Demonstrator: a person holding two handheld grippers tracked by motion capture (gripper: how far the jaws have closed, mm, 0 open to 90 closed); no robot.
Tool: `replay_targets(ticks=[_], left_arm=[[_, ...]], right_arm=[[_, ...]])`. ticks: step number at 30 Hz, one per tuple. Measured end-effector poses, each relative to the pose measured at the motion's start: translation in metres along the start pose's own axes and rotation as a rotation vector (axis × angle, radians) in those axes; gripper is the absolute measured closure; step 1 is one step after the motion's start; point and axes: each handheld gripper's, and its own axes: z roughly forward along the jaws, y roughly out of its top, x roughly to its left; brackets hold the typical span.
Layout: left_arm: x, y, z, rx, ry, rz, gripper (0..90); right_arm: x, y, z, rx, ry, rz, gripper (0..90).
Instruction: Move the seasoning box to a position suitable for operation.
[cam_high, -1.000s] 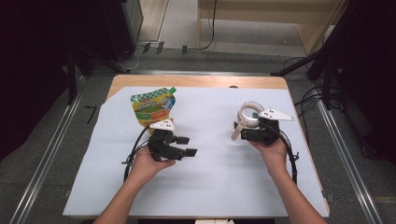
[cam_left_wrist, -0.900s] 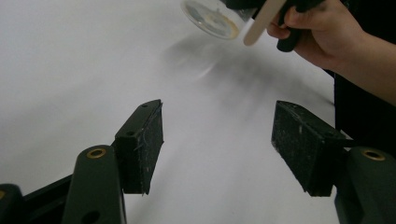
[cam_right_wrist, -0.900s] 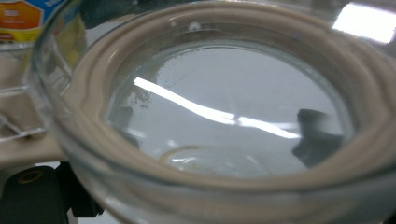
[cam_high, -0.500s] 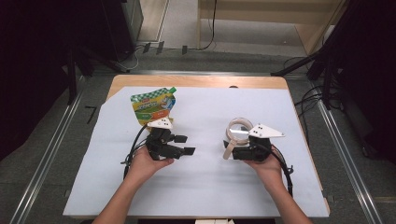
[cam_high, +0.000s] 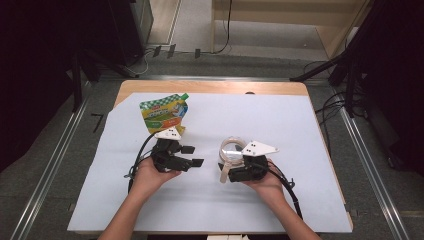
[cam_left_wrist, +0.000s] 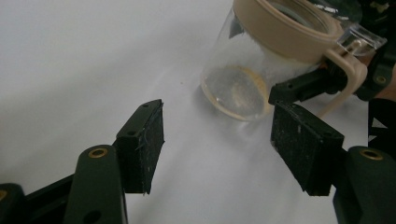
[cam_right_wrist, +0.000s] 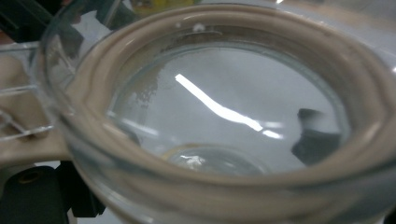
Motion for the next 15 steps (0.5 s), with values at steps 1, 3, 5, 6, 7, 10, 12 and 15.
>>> replay_targets(ticks=[1, 3, 5, 6, 7, 10, 12, 15], left_arm=[[0.000, -0.001, -0.001, -0.007, 0.005, -0.007, 35.6], [0.000, -0.001, -0.003, -0.012, 0.002, -0.008, 36.4], [0.000, -0.003, -0.004, -0.008, -0.005, -0.007, 39.8], [0.000, -0.003, -0.004, -0.005, -0.007, -0.005, 41.8], [-0.001, -0.004, -0.004, -0.006, -0.009, -0.005, 42.3], [-0.002, -0.004, -0.004, -0.015, -0.011, -0.005, 43.9], [-0.003, -0.002, -0.003, -0.012, -0.024, -0.036, 44.0], [-0.006, -0.001, -0.002, -0.012, -0.032, -0.055, 46.5]], right_arm=[[0.002, 0.000, 0.002, 0.001, 0.009, -0.009, 12.0], [0.007, -0.001, 0.007, 0.002, 0.022, -0.020, 12.0], [0.010, -0.005, 0.014, 0.024, 0.041, -0.035, 11.9], [0.011, -0.008, 0.018, 0.040, 0.054, -0.052, 11.8], [0.014, -0.010, 0.019, 0.021, 0.042, -0.089, 11.8], [0.012, -0.010, 0.019, 0.020, 0.052, -0.076, 11.6], [0.012, -0.012, 0.019, 0.019, 0.054, -0.082, 11.4], [0.013, -0.011, 0.019, 0.018, 0.054, -0.064, 10.2]])
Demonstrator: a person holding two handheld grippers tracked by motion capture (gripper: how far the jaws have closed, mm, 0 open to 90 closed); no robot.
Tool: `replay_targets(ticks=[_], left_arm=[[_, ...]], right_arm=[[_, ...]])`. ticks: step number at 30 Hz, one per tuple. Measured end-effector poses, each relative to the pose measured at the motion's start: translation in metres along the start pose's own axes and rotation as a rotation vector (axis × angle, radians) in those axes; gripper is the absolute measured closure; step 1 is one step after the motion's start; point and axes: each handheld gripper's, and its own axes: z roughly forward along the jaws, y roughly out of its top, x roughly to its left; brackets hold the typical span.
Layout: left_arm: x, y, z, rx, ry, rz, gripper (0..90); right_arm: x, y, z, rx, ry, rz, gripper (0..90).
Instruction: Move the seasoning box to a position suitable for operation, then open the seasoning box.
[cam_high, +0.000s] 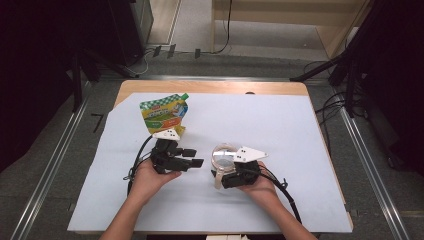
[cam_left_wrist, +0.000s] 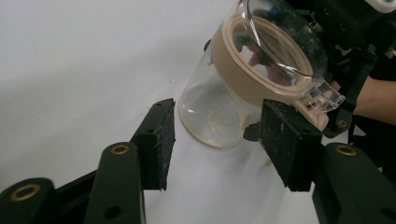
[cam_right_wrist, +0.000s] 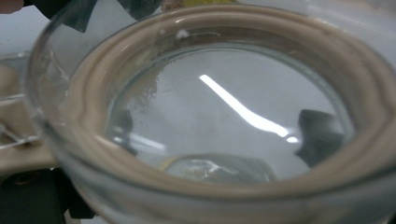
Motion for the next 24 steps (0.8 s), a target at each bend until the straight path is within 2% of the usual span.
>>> replay_targets(ticks=[3, 9, 11, 15, 20, 24], left_arm=[[-0.002, 0.001, -0.001, -0.003, 0.004, 0.011, 49.4], [-0.002, 0.000, -0.003, -0.006, 0.027, 0.039, 53.9], [-0.003, 0.000, -0.003, -0.011, 0.025, 0.037, 55.1], [-0.007, 0.000, -0.001, -0.003, 0.019, 0.050, 57.9], [-0.012, 0.000, 0.002, 0.019, 0.015, 0.070, 61.6], [-0.013, 0.001, 0.006, 0.027, -0.009, 0.069, 66.1]], right_arm=[[0.000, 0.002, -0.003, 0.003, -0.019, 0.000, 7.7], [0.003, 0.003, -0.015, 0.090, -0.023, -0.018, 10.7], [0.005, 0.002, -0.023, 0.109, -0.033, -0.048, 11.4], [0.005, -0.003, -0.034, 0.124, -0.021, -0.042, 11.8], [0.003, -0.005, -0.041, 0.145, -0.012, -0.059, 11.8], [-0.001, -0.009, -0.049, 0.155, 0.007, -0.064, 11.8]])
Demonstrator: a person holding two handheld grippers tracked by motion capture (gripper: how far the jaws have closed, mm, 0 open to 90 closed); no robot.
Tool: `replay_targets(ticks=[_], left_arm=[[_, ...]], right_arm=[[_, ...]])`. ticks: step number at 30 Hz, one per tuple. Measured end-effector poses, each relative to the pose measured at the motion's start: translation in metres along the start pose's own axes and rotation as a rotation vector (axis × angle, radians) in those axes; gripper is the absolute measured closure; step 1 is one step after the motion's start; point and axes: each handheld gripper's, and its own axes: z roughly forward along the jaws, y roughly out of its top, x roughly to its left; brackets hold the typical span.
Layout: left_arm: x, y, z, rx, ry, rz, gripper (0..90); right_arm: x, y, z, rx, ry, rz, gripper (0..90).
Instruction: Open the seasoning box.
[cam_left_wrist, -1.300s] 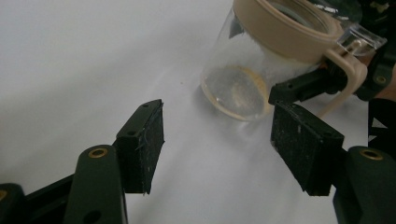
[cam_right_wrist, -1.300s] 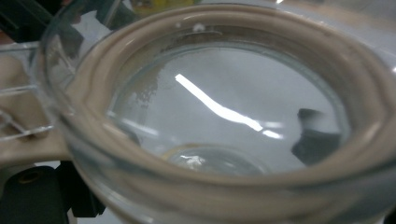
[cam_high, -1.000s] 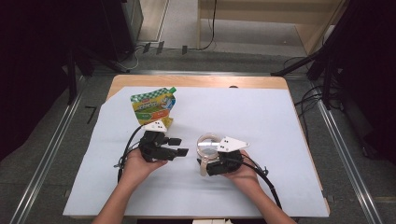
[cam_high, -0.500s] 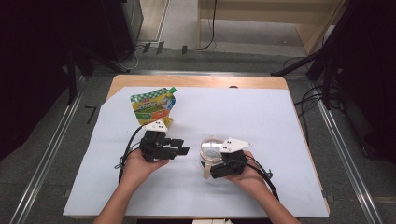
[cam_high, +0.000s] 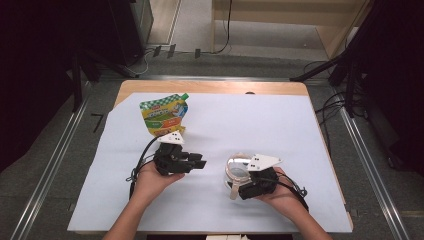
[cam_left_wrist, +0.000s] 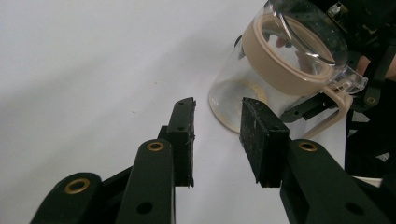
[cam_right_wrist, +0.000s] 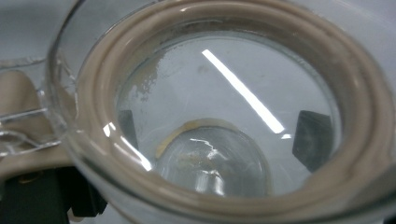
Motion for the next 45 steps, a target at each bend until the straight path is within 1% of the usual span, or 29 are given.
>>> replay_targets(ticks=[1, 2, 6, 10, 12, 13, 14, 15, 17, 18, 19, 20, 22, 24, 27, 28, 30, 31, 32, 33, 34, 35, 36, 38, 39, 41, 42, 43, 45], left_arm=[[-0.001, 0.000, 0.002, 0.004, -0.009, 0.001, 67.0], [-0.002, 0.000, 0.004, 0.015, -0.008, 0.008, 67.8], [-0.007, 0.001, 0.007, 0.025, -0.006, 0.025, 68.0], [-0.010, 0.001, 0.010, 0.029, -0.019, 0.038, 70.6], [-0.012, 0.002, 0.013, 0.041, -0.025, 0.046, 71.0], [-0.013, 0.002, 0.014, 0.040, -0.032, 0.048, 71.0], [-0.014, 0.002, 0.014, 0.043, -0.029, 0.052, 71.0], [-0.014, 0.002, 0.015, 0.045, -0.033, 0.057, 71.0], [-0.015, 0.002, 0.015, 0.045, -0.030, 0.059, 70.8], [-0.015, 0.002, 0.015, 0.045, -0.031, 0.060, 70.8], [-0.015, 0.002, 0.015, 0.042, -0.030, 0.057, 70.8], [-0.015, 0.001, 0.014, 0.038, -0.032, 0.057, 70.8], [-0.015, 0.002, 0.013, 0.035, -0.032, 0.056, 70.8], [-0.015, 0.002, 0.014, 0.033, -0.034, 0.053, 70.7], [-0.016, 0.002, 0.016, 0.029, -0.036, 0.051, 70.5], [-0.016, 0.002, 0.016, 0.030, -0.035, 0.050, 71.6], [-0.018, 0.003, 0.017, 0.025, -0.046, 0.050, 73.6], [-0.018, 0.003, 0.018, 0.023, -0.049, 0.054, 75.2], [-0.019, 0.004, 0.019, 0.024, -0.053, 0.055, 76.2], [-0.020, 0.004, 0.020, 0.032, -0.055, 0.062, 77.6], [-0.021, 0.004, 0.021, 0.031, -0.053, 0.067, 79.9], [-0.022, 0.004, 0.022, 0.034, -0.052, 0.080, 81.1], [-0.023, 0.005, 0.023, 0.035, -0.052, 0.082, 82.7], [-0.024, 0.007, 0.025, 0.034, -0.062, 0.088, 85.8], [-0.025, 0.007, 0.027, 0.034, -0.064, 0.089, 86.6], [-0.025, 0.007, 0.031, 0.038, -0.077, 0.094, 87.1], [-0.025, 0.007, 0.033, 0.039, -0.079, 0.095, 87.1], [-0.025, 0.006, 0.036, 0.043, -0.082, 0.098, 87.2], [-0.026, 0.006, 0.042, 0.055, -0.081, 0.104, 87.7]], right_arm=[[-0.001, -0.001, -0.001, -0.002, 0.003, 0.000, 11.9], [-0.001, -0.001, -0.001, -0.001, 0.007, -0.004, 11.8], [-0.002, -0.001, 0.000, -0.015, 0.014, -0.020, 11.3], [-0.002, 0.000, 0.002, -0.019, 0.014, -0.024, 11.1], [-0.002, 0.000, 0.001, -0.016, 0.013, -0.010, 10.2], [-0.003, 0.000, 0.001, -0.011, 0.013, 0.003, 6.9], [-0.004, -0.001, 0.001, -0.002, 0.011, 0.012, 0.4], [-0.006, -0.001, 0.001, -0.009, 0.011, 0.026, 0.0], [-0.013, -0.005, 0.003, -0.018, 0.065, 0.067, 0.0], [-0.013, -0.006, 0.003, -0.022, 0.067, 0.071, 0.0], [-0.012, -0.007, 0.002, -0.026, 0.064, 0.057, 0.0], [-0.011, -0.006, 0.000, -0.025, 0.057, 0.047, 0.0], [-0.012, -0.008, -0.004, -0.030, 0.065, 0.050, 0.0], [-0.013, -0.011, -0.010, -0.018, 0.064, 0.060, 0.0], [-0.015, -0.016, -0.024, -0.019, 0.044, 0.055, 0.5], [-0.017, -0.018, -0.031, -0.026, 0.036, 0.050, 3.4], [-0.018, -0.021, -0.042, -0.045, 0.038, 0.045, 14.2], [-0.018, -0.024, -0.049, -0.056, 0.028, 0.040, 14.9], [-0.019, -0.025, -0.053, -0.054, 0.022, 0.041, 19.0], [-0.020, -0.027, -0.058, -0.050, 0.018, 0.048, 26.9], [-0.021, -0.029, -0.063, -0.055, 0.027, 0.060, 34.5], [-0.022, -0.030, -0.066, -0.063, 0.037, 0.068, 40.9], [-0.023, -0.031, -0.069, -0.062, 0.047, 0.081, 47.6], [-0.022, -0.030, -0.071, -0.061, 0.047, 0.106, 61.6], [-0.022, -0.030, -0.071, -0.057, 0.043, 0.117, 67.4], [-0.018, -0.029, -0.066, -0.033, 0.051, 0.149, 76.6], [-0.016, -0.029, -0.064, -0.028, 0.062, 0.155, 79.4], [-0.014, -0.029, -0.062, -0.016, 0.066, 0.155, 84.2], [-0.008, -0.028, -0.059, 0.002, 0.060, 0.141, 89.6]])
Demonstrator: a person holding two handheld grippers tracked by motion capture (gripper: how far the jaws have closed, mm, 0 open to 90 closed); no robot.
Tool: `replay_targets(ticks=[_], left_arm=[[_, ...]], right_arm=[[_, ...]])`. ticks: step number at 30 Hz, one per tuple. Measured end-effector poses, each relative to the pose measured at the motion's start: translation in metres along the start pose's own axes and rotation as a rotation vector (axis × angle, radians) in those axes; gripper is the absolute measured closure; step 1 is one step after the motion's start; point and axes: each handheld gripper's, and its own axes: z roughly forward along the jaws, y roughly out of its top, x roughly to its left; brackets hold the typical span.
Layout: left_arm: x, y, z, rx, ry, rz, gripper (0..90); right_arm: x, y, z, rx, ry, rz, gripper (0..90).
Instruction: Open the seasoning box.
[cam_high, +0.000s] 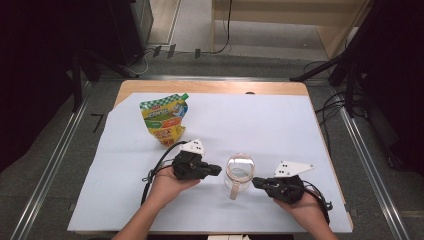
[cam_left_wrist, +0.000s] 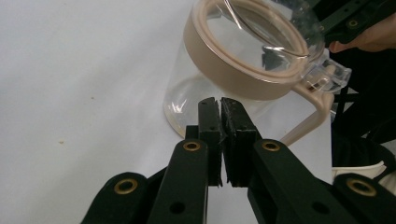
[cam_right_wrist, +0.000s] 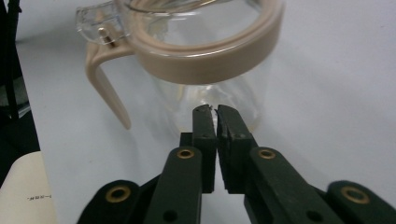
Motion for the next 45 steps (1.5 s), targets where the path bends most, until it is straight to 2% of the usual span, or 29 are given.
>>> replay_targets(ticks=[4, 5, 8, 11, 15, 19, 23, 27, 30, 34, 38, 41, 45], left_arm=[[-0.001, 0.002, 0.009, 0.004, 0.002, 0.017, 87.9], [-0.001, 0.002, 0.010, 0.009, 0.020, 0.025, 89.0], [0.000, 0.002, 0.011, 0.014, 0.020, 0.014, 89.0], [-0.002, 0.002, 0.010, 0.017, 0.031, 0.026, 89.1], [-0.002, 0.002, 0.009, 0.021, 0.032, 0.024, 89.1], [-0.004, 0.002, 0.012, 0.024, 0.008, 0.031, 89.1], [-0.008, 0.002, 0.016, 0.040, 0.001, 0.047, 88.7], [-0.009, 0.003, 0.018, 0.035, -0.007, 0.043, 88.5], [-0.011, 0.004, 0.023, 0.032, -0.038, 0.051, 88.8], [-0.017, 0.006, 0.029, 0.039, -0.057, 0.075, 86.8], [-0.014, 0.007, 0.021, 0.038, -0.068, 0.069, 84.4], [-0.009, 0.007, 0.012, 0.035, -0.065, 0.029, 84.5], [-0.002, 0.007, 0.003, 0.019, -0.048, 0.017, 82.0]], right_arm=[[0.004, 0.000, 0.001, 0.000, -0.026, -0.004, 90.0], [0.004, -0.001, 0.001, -0.001, -0.033, -0.004, 90.0], [0.003, -0.001, 0.002, 0.000, -0.044, -0.008, 90.0], [0.002, 0.000, 0.003, -0.008, -0.072, -0.016, 90.0], [-0.002, 0.003, 0.005, -0.030, -0.089, -0.001, 90.0], [-0.008, 0.004, 0.007, -0.036, -0.106, 0.008, 90.0], [-0.015, 0.005, 0.010, -0.043, -0.116, 0.033, 90.0], [-0.019, 0.007, 0.012, -0.048, -0.126, 0.034, 90.0], [-0.023, 0.008, 0.014, -0.061, -0.134, 0.042, 90.0], [-0.027, 0.010, 0.015, -0.063, -0.135, 0.056, 90.0], [-0.019, 0.012, 0.005, -0.084, -0.140, 0.055, 90.0], [-0.011, 0.011, -0.005, -0.084, -0.135, 0.065, 90.0], [0.003, 0.006, -0.015, -0.075, -0.129, 0.057, 90.0]])
